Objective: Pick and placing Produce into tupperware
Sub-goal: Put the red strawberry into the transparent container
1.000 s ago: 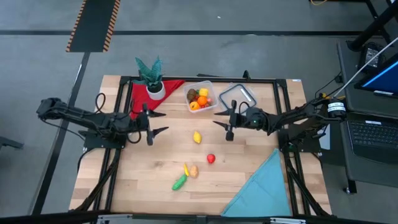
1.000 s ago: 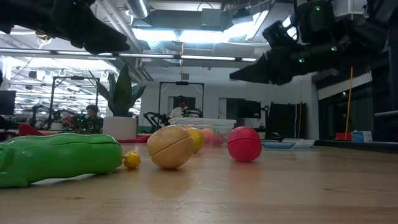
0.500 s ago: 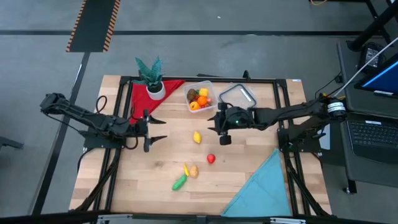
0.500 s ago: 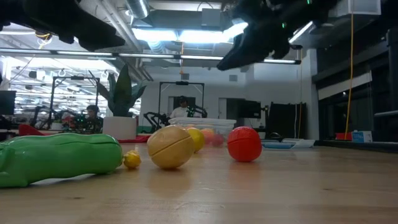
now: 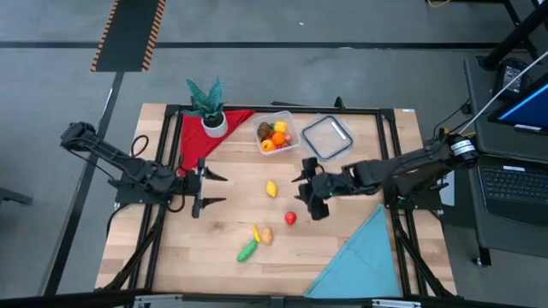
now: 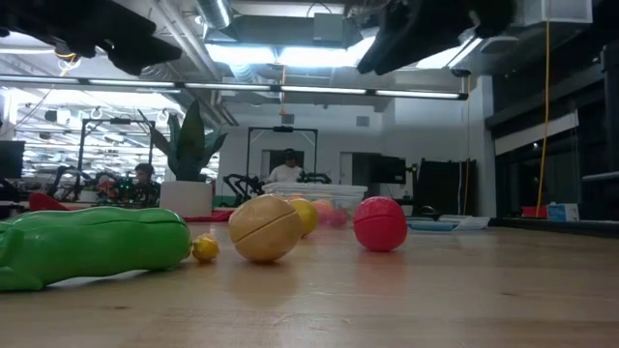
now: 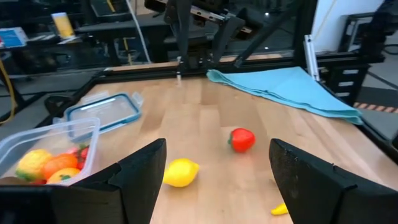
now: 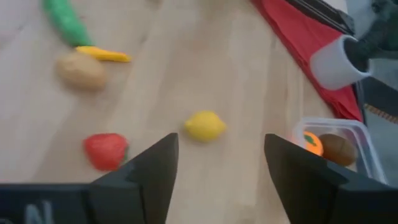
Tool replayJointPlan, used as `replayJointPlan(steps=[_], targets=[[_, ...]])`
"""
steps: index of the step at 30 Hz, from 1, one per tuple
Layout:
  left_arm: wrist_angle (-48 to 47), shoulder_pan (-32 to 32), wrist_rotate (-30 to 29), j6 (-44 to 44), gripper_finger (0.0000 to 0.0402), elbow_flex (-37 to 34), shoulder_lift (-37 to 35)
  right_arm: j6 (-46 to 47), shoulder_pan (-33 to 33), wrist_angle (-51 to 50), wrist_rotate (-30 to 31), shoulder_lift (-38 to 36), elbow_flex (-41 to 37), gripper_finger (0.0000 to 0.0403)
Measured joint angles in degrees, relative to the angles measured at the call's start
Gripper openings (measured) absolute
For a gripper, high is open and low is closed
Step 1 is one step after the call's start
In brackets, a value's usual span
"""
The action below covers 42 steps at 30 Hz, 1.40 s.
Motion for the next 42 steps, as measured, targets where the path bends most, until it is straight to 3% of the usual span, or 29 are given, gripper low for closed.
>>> replayJointPlan(steps=[11, 17, 33, 42], targets=[[-0.5, -4.4, 0.0, -1.5, 0.0278, 0.0, 0.0, 8.9, 7.3, 0.0, 0.2, 0.2, 0.0, 0.0244], [-1.7, -6.5, 0.0, -4.8, 0.0273, 0.0, 0.0, 9.0, 8.9, 2.8, 0.2, 3.3, 0.2, 0.0244], [-1.5, -10.7, -0.1, -6.1, 0.0278, 0.0, 0.0, 6.5, 10.8, -14.9, 0.2, 19.0, 15.7, 0.0243], [-1.6, -11.8, -0.1, -6.0, 0.0274, 0.0, 0.0, 5.8, 10.8, -16.3, 0.2, 23.5, 17.2, 0.0243]])
